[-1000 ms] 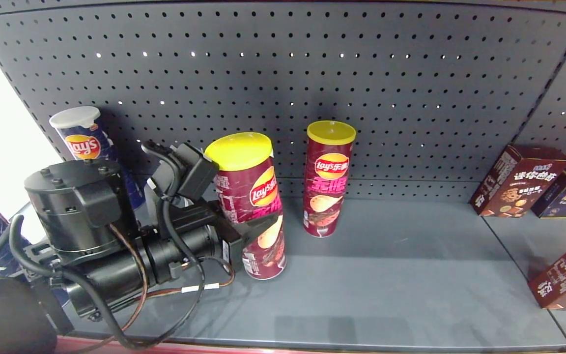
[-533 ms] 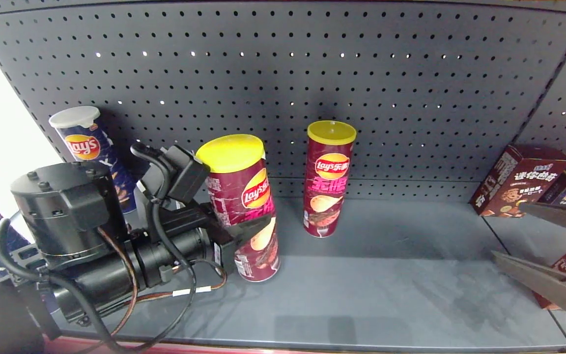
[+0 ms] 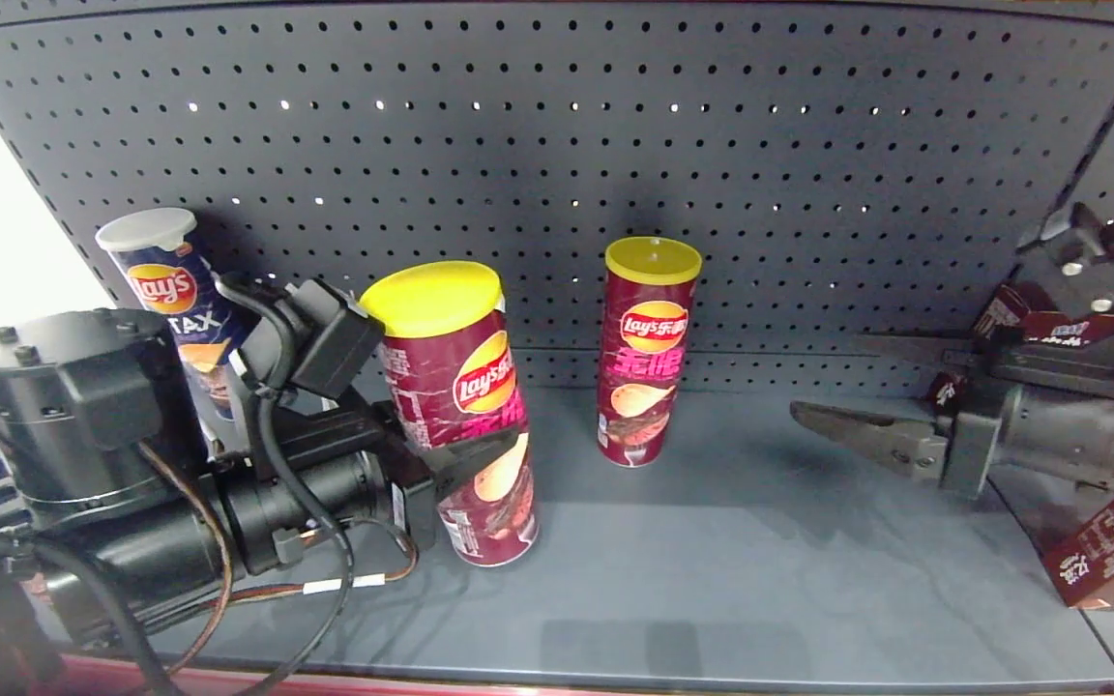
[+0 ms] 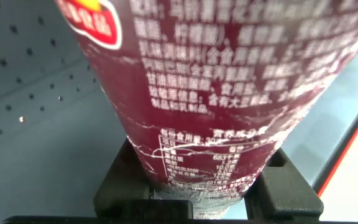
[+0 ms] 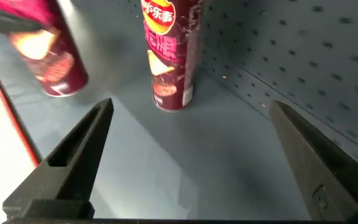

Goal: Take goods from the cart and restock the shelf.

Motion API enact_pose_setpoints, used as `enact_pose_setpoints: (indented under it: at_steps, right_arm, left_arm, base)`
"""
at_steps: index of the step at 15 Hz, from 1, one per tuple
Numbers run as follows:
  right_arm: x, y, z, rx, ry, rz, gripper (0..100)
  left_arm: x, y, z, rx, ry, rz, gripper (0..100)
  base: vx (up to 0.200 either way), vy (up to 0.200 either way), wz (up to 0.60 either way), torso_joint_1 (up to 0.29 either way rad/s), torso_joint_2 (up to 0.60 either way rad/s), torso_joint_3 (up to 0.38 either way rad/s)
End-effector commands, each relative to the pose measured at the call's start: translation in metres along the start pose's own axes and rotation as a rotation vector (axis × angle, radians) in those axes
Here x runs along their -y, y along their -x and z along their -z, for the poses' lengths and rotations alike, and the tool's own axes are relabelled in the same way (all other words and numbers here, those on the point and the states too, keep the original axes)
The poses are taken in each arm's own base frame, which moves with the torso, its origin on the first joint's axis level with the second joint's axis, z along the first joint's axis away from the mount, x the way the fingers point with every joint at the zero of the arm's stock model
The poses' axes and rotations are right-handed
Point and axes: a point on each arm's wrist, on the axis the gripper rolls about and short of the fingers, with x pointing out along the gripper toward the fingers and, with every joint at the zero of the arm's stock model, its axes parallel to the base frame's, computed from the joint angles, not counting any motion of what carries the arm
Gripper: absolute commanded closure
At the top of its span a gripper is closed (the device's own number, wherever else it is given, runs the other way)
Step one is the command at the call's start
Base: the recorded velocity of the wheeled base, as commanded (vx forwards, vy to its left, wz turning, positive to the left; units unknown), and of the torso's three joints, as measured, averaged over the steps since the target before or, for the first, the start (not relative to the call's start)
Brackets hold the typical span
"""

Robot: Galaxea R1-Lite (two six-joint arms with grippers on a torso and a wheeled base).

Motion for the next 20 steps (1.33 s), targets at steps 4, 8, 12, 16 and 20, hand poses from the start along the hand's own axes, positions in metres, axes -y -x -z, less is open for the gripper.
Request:
enact_pose_setpoints:
  at_steps: [4,8,12,16,20]
  right_arm:
    - [0.011,-0.059,0.012,-0.030,-0.007,-0.054,0]
    - [0.016,-0.091,0.018,0.044,0.011,-0.184,0]
    - [0.019,-0.104,0.028,0.075,0.018,-0.284,0]
    - [0.025,-0.108,0.033,0.097,0.020,-0.368,0]
    - [0.032,-0.114,0.035,0.113,0.024,-0.414,0]
  left_arm:
    - [-0.009,0.012,-0.005,0.021,-0.002,-0.044,100]
    - [-0.007,0.017,0.006,-0.010,0.007,-0.044,100]
    - [-0.007,0.018,0.007,-0.011,0.009,-0.044,100]
    - [-0.007,0.019,0.008,-0.015,0.010,-0.044,100]
    - [-0.006,0.020,0.012,-0.029,0.014,-0.042,100]
  base:
    - [0.000,0.000,0.00,0.000,0.00,0.000]
    - [0.000,0.000,0.00,0.000,0.00,0.000]
    - [0.000,0.000,0.00,0.000,0.00,0.000]
    - [0.000,0.000,0.00,0.000,0.00,0.000]
    - [0.000,0.000,0.00,0.000,0.00,0.000]
